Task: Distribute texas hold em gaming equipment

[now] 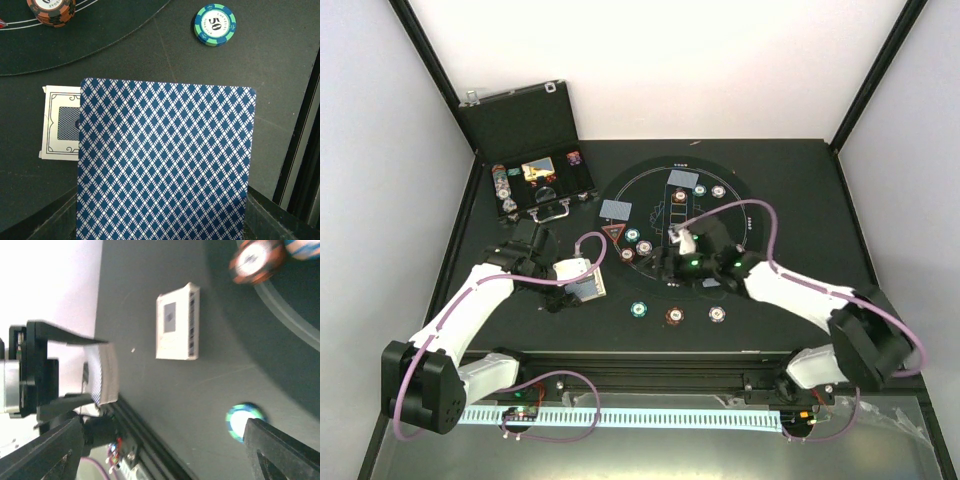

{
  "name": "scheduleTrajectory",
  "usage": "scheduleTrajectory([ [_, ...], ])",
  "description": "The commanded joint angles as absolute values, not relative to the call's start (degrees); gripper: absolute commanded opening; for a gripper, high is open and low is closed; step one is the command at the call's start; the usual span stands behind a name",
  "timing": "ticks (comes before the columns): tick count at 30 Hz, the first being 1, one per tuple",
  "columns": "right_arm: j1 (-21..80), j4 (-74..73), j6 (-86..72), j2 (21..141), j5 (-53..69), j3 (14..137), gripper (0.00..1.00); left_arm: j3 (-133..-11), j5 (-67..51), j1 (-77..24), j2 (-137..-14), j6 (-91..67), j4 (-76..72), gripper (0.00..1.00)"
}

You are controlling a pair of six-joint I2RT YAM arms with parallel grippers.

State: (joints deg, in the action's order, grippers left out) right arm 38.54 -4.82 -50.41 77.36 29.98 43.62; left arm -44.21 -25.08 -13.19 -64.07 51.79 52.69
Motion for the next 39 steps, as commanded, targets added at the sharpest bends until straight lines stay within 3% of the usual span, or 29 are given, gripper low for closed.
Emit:
scheduleTrajectory([
  [1, 44.94, 9.67, -57.73, 85.32, 37.94, 47.29, 0.9, -46.67, -27.16, -12.85, -63.07, 51.51, 52.89, 0.01],
  [18, 53.69, 21.15, -64.05, 107.45, 43.43, 59.55, 0.9, -47.0, -26.69, -12.83, -62.96, 51.77, 53.26, 0.02],
  [39, 52.53, 23.77, -65.76, 115.82, 43.07, 61.98, 0.77, -47.54, -26.37, -12.88, -62.47, 52.36, 54.05, 0.02],
])
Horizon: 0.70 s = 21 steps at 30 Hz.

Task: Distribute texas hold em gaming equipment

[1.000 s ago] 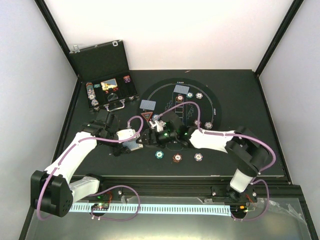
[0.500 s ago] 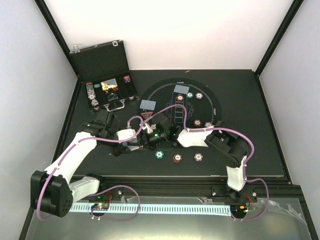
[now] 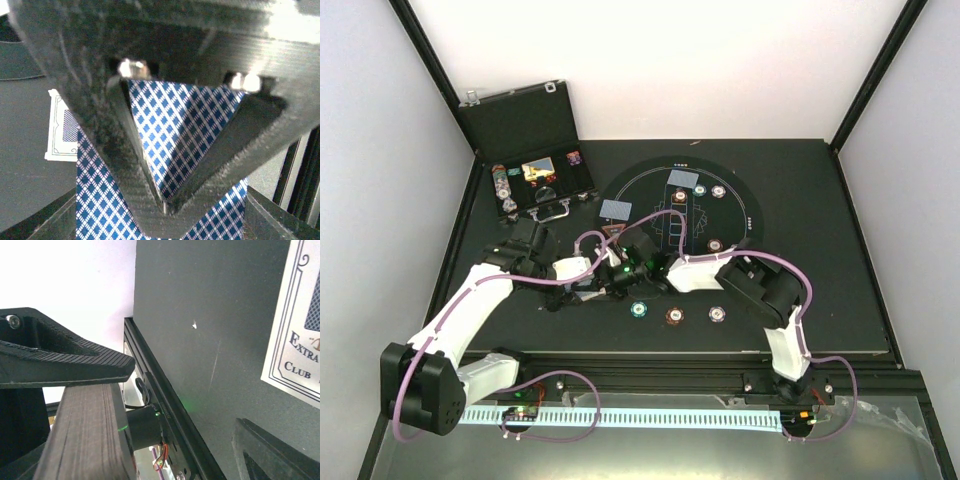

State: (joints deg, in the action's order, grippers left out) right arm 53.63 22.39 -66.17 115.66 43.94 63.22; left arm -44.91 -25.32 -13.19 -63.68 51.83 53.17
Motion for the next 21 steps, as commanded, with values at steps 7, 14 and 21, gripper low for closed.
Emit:
scheduleTrajectory([
  [7, 49.64, 22.09, -63.42, 112.29, 42.08, 57.59, 0.73, -47.39, -26.77, -12.84, -62.74, 52.25, 53.97, 0.02],
  [14, 48.76, 23.76, -64.13, 109.02, 41.66, 55.08, 0.54, -47.03, -26.72, -12.88, -62.76, 52.16, 53.61, 0.02],
  [21, 48.76, 23.71, -64.42, 105.76, 41.27, 54.87, 0.16, -46.76, -26.55, -12.84, -62.86, 52.04, 53.37, 0.02],
])
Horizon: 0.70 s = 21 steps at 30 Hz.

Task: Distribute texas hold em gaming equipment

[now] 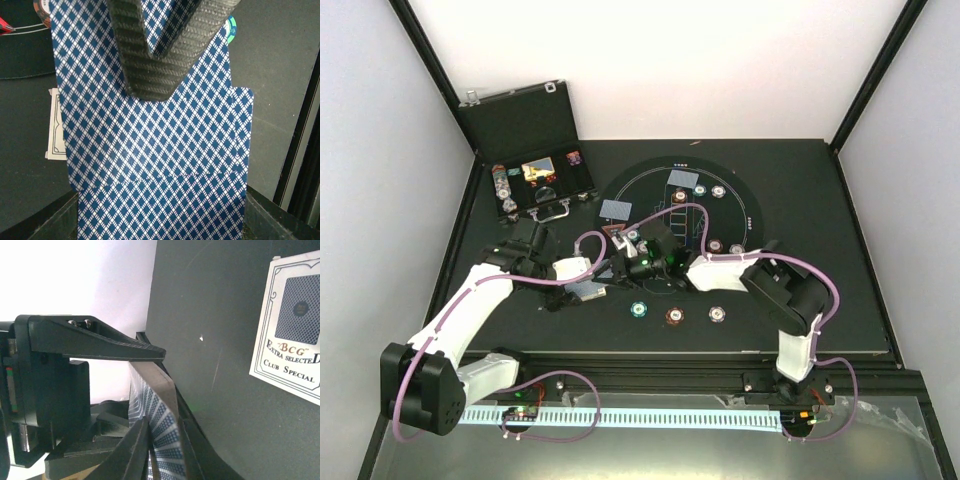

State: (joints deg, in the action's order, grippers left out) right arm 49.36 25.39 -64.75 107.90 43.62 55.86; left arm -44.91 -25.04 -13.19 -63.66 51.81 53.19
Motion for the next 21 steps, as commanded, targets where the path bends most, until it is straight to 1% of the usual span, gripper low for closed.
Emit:
scheduleTrajectory([
  [1, 48.7, 23.64, -64.42, 105.37, 41.2, 54.85, 0.12, -46.67, -26.46, -12.85, -62.88, 52.03, 53.31, 0.01],
  [4, 48.61, 22.52, -63.85, 104.04, 40.99, 54.76, 0.05, -46.35, -26.22, -12.83, -63.01, 52.03, 52.98, 0.01],
  [9, 47.11, 20.43, -62.03, 102.57, 41.07, 54.1, 0.01, -45.64, -25.37, -12.88, -63.15, 52.03, 52.34, 0.01],
  [16, 42.68, 15.09, -57.73, 101.18, 42.55, 55.82, 0.01, -45.32, -25.01, -12.83, -63.12, 52.03, 52.29, 0.02],
  [21, 38.31, 10.39, -54.14, 103.26, 43.7, 59.94, 0.01, -45.26, -24.79, -12.88, -63.16, 52.12, 52.34, 0.02],
])
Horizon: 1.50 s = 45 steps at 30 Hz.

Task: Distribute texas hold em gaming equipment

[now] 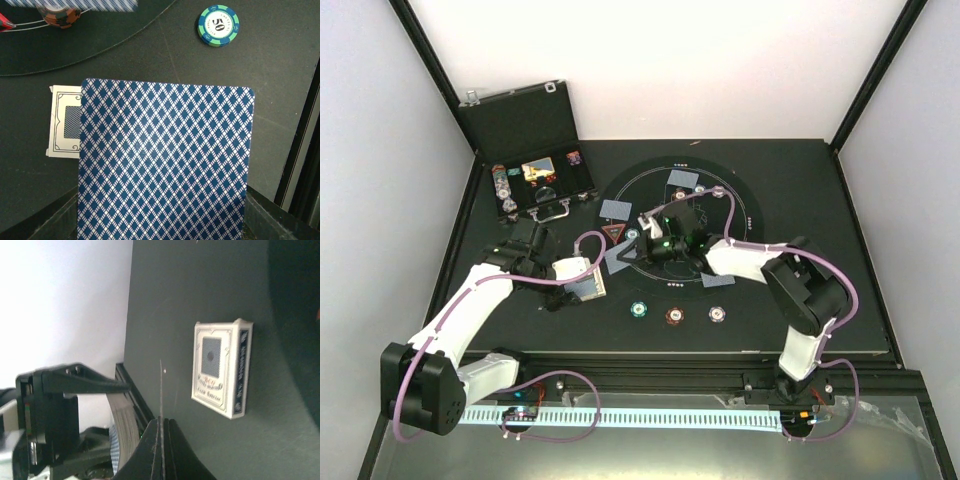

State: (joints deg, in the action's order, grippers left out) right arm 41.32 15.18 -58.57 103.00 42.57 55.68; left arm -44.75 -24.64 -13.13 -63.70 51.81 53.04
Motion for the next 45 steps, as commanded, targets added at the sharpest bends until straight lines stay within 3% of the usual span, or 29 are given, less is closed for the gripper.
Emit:
scheduleTrajectory([
  [1, 37.33, 9.19, -53.12, 104.42, 43.88, 61.63, 0.01, -45.25, -24.79, -12.84, -63.07, 52.12, 52.39, 0.02],
  [17, 29.45, -10.91, -47.97, 137.15, 42.9, 106.46, 0.03, -45.43, -25.11, -12.83, -62.93, 50.98, 52.47, 0.02],
  [22, 29.44, -11.57, -49.99, 142.6, 42.87, 112.38, 0.13, -45.25, -25.17, -12.83, -62.65, 50.8, 52.56, 0.01],
  [25, 29.36, -13.64, -48.75, 142.95, 42.23, 113.55, 0.27, -45.1, -25.26, -12.83, -62.46, 50.71, 52.56, 0.02],
  [30, 28.61, -18.81, -43.95, 139.73, 39.3, 110.83, 0.4, -45.0, -25.61, -12.83, -62.0, 50.65, 52.71, 0.02],
  [37, 27.78, -24.13, -37.05, 129.07, 31.06, 100.71, 0.52, -45.04, -25.92, -12.84, -61.47, 50.75, 52.91, 0.02],
  [45, 29.39, -12.93, -40.59, 114.0, 34.44, 82.24, 0.65, -45.43, -26.14, -12.83, -61.4, 50.63, 52.86, 0.02],
])
